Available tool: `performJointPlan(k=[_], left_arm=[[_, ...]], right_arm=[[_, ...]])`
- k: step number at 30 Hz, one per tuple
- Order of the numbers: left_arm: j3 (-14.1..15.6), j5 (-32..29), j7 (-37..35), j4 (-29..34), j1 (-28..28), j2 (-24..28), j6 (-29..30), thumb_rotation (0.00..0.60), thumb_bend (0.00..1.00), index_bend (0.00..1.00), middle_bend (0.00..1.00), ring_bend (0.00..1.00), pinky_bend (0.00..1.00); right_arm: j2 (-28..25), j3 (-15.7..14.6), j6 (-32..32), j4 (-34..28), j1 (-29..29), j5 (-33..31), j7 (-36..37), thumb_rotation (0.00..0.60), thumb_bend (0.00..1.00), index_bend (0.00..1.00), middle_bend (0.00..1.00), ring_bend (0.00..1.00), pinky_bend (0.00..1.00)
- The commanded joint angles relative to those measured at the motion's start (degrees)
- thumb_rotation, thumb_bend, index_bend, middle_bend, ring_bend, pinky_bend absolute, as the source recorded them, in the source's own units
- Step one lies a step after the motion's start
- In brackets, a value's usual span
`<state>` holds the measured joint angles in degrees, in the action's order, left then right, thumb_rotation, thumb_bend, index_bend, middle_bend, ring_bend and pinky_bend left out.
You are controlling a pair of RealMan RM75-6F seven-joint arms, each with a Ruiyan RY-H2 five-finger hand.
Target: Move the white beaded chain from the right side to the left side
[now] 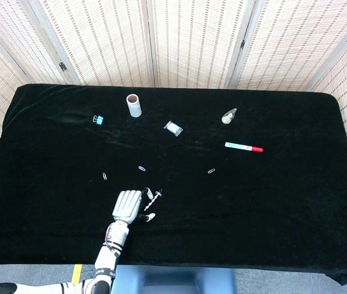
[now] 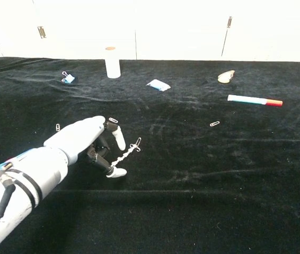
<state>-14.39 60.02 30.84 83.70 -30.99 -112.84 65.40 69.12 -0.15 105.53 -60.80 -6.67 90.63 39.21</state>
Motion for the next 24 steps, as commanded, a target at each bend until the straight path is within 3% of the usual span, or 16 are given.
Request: performJointPlan(k=[1,24], left_arm=[[-0.5,-0.2,-0.6,-1.3,-0.8,-0.6,-0.3,0.6,0.19,0.46,0.97,1.0,1.0],[0.4,1.8,-0.8,-9.1,-1.8,-0.2,3.4,0.6,0.2,0.45,0.97,1.0,1.0]], right_arm=[[-0.1,0.2,-0.4,0.3,-0.2,-0.1,0.5,0.6,0.34,0.06,0.0,0.0,0.0],[-0.3,1.3,-2.5,0.6,-0.5,-0.1,1.1,0.6,0.34,0.06,0.0,0.0,0.0]])
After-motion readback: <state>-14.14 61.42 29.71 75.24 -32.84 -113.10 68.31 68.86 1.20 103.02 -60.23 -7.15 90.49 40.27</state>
